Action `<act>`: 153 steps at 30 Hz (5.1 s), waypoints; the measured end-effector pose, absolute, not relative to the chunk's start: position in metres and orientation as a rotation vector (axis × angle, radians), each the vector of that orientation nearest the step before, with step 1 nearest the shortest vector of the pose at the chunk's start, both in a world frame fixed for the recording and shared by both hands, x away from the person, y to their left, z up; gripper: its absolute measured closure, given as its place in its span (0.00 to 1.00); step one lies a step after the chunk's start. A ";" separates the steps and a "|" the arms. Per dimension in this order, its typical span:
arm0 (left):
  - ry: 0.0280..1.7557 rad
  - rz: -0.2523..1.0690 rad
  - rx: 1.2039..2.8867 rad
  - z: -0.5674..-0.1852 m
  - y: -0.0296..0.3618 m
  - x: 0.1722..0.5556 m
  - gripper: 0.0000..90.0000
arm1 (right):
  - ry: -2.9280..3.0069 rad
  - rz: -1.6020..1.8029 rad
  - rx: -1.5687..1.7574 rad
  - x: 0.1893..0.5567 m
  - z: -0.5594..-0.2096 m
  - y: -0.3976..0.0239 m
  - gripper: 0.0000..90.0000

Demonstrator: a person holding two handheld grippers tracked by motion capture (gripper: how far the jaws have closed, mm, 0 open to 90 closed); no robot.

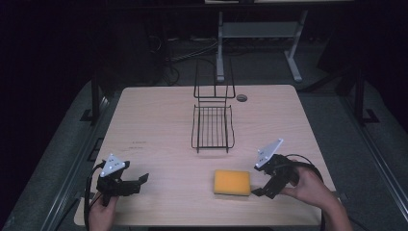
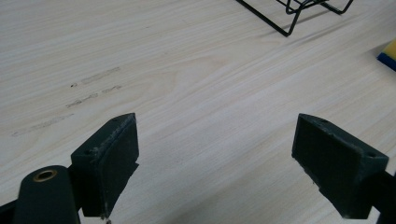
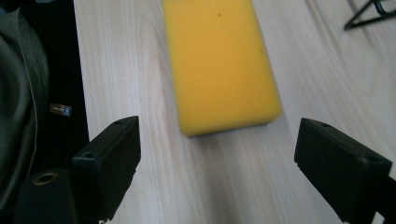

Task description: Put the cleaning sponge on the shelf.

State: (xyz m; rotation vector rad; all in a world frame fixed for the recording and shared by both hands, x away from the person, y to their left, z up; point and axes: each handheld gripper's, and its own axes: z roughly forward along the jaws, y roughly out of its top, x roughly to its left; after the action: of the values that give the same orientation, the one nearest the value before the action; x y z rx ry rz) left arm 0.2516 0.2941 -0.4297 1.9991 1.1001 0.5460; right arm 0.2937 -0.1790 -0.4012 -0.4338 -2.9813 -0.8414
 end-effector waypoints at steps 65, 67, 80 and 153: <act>1.094 0.541 1.979 -0.427 0.296 0.250 0.16 | -3.040 -0.620 -0.249 0.314 -0.443 -0.102 0.18; 1.094 0.540 1.977 -0.427 0.297 0.250 0.16 | -3.045 -0.617 -0.242 0.314 -0.443 -0.102 0.18; 1.101 0.536 1.974 -0.427 0.297 0.251 0.16 | -3.046 -0.643 -0.244 0.313 -0.440 -0.105 0.24; 1.106 0.536 1.962 -0.425 0.301 0.250 0.16 | -3.026 -0.645 -0.173 0.342 -0.393 -0.093 0.25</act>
State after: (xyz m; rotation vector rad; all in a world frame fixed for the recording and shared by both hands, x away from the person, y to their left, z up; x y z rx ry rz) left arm 0.2498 0.3009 -0.4254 1.9617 1.1061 0.5356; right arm 0.3417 -0.0932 -0.3925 -0.1730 -3.0265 -0.6454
